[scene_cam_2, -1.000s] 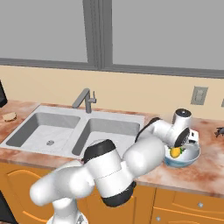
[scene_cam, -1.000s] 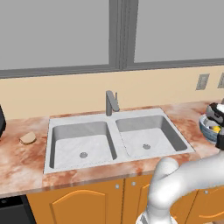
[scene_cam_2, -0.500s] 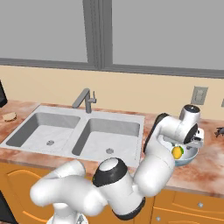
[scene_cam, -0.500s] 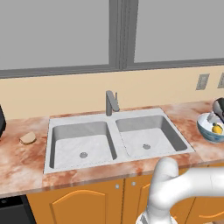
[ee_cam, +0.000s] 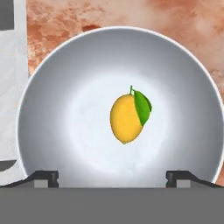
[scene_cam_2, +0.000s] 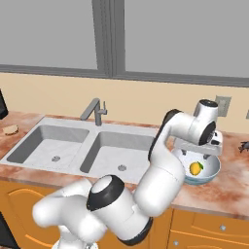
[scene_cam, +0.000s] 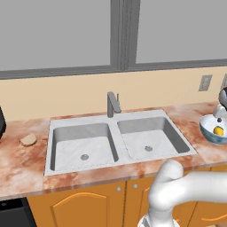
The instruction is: Pick the lemon from the sink and place it in the bowl. Then pick the bowl and place it in the microwave. Then close the microwave door and press the start button.
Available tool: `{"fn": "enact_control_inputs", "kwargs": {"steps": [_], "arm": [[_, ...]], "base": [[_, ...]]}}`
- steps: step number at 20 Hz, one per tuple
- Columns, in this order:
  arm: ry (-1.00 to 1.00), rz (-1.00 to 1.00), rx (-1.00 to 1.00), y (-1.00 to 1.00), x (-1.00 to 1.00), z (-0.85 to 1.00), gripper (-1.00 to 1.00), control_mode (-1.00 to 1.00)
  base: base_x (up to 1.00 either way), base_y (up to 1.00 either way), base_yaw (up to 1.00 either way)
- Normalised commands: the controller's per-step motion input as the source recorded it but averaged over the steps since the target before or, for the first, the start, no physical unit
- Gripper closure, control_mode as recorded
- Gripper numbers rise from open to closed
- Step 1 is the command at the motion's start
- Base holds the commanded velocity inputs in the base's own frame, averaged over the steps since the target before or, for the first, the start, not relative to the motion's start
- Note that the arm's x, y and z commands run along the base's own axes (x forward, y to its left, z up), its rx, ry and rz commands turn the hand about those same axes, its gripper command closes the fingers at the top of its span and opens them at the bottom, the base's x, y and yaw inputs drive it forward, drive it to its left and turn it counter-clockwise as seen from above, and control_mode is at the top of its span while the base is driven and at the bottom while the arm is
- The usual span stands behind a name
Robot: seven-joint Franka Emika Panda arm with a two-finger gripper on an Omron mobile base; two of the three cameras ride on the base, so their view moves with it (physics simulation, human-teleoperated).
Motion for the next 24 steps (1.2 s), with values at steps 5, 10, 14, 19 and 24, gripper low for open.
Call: {"fn": "enact_control_inputs", "kwargs": {"steps": [5, 10, 14, 19, 24], "arm": [[0.00, 0.18, -0.08, 0.91, -0.52, 0.00, -1.00, -1.00], [0.00, 0.20, -0.11, 0.06, 0.00, -0.01, -1.00, -1.00], [0.00, 0.25, -0.09, -0.13, 0.00, -0.23, -1.00, -1.00], [0.03, 0.23, -0.09, -0.08, 0.04, -0.10, -1.00, -1.00], [0.00, 0.16, -0.04, 0.00, -0.02, 0.06, -1.00, -1.00]], "base": [[0.00, 0.00, 0.00], [0.00, 0.00, 0.00], [0.00, 0.00, 0.00], [0.00, 0.00, 0.00], [0.00, 0.00, 0.00]]}}
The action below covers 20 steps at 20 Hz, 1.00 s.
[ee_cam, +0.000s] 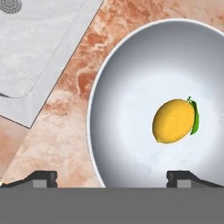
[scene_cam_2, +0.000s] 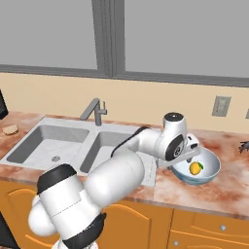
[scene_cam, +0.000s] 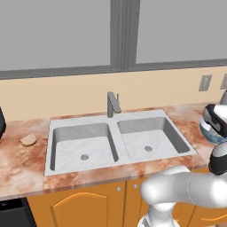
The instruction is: Pick the lemon from the sink and place it in the bowl. Then pick the bowl and place it in the microwave. Then close the microwave door and press the start button.
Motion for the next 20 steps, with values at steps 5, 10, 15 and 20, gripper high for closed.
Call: {"fn": "enact_control_inputs", "kwargs": {"steps": [5, 10, 15, 20], "arm": [[0.01, 0.12, -0.01, 0.00, 0.00, 0.02, -1.00, -1.00], [0.02, 0.12, 0.00, 0.00, 0.00, -0.14, -1.00, -1.00], [0.02, 0.10, -0.01, 0.00, 0.00, -0.14, -1.00, -1.00], [0.10, 0.05, -0.04, 0.00, 0.22, -0.37, -1.00, -1.00]], "base": [[0.00, 0.00, 0.00], [0.00, 0.00, 0.00], [0.00, 0.00, 0.00], [0.00, 0.00, 0.00]]}}
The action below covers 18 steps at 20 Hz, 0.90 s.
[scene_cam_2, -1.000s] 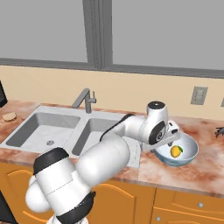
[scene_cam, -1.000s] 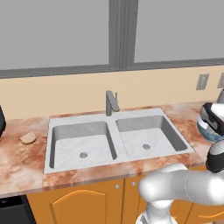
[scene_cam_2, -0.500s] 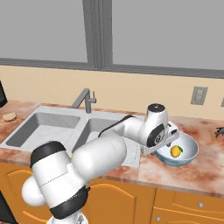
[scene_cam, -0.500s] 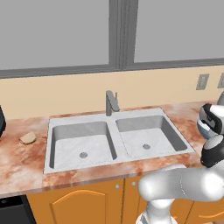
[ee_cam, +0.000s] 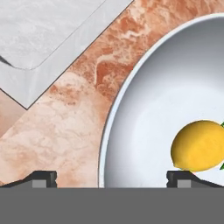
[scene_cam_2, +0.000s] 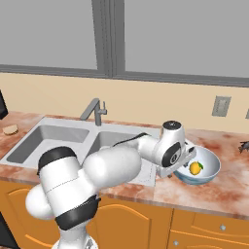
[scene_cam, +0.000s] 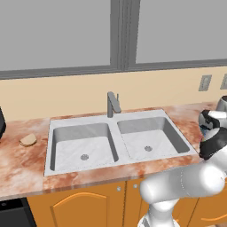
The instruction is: Pick the lemon from the sink and place it in the bowl. Then pick the bowl and place it in the microwave. Then close the microwave door and press the start button.
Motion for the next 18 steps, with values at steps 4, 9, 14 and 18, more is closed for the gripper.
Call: {"fn": "enact_control_inputs", "kwargs": {"steps": [4, 9, 14, 18], "arm": [[0.11, 0.04, -0.06, -0.01, 0.32, -0.45, -1.00, -1.00], [0.06, 0.03, -0.02, -0.28, 0.14, -0.34, 1.00, -1.00], [0.01, 0.01, 0.00, -0.17, 0.00, -0.09, 1.00, -1.00], [0.01, 0.00, -0.03, 0.03, -0.18, 0.37, 1.00, -1.00]], "base": [[0.00, 0.00, 0.00], [0.00, 0.00, 0.00], [0.00, 0.00, 0.00], [0.00, 0.00, 0.00]]}}
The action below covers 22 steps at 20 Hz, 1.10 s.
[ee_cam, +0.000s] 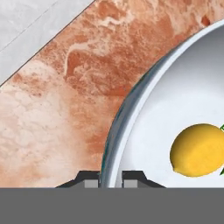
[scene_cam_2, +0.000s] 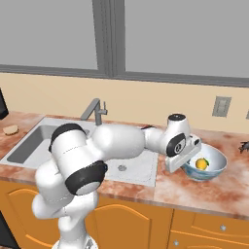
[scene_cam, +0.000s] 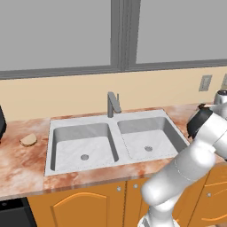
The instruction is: Pick the lemon from the sink and place it in the bowl. Then pick the bowl and place it in the microwave. Then close the microwave door and press the start button.
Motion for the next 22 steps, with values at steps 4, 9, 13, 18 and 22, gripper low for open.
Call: {"fn": "enact_control_inputs", "kwargs": {"steps": [4, 9, 13, 18, 22], "arm": [[0.00, 0.00, -0.09, 0.38, -0.67, 1.00, 1.00, -1.00], [-0.04, 0.14, -0.16, 0.80, -0.65, 1.00, 1.00, -1.00], [-0.01, 0.14, -0.21, 1.00, -0.62, 1.00, 1.00, -1.00], [0.00, 0.12, -0.03, 0.97, -0.59, 1.00, 1.00, -1.00], [0.00, 0.12, 0.10, 0.65, -0.47, 1.00, 1.00, -1.00]], "base": [[0.00, 0.00, 0.00], [0.00, 0.00, 0.00], [0.00, 0.00, 0.00], [0.00, 0.00, 0.00], [0.00, 0.00, 0.00]]}}
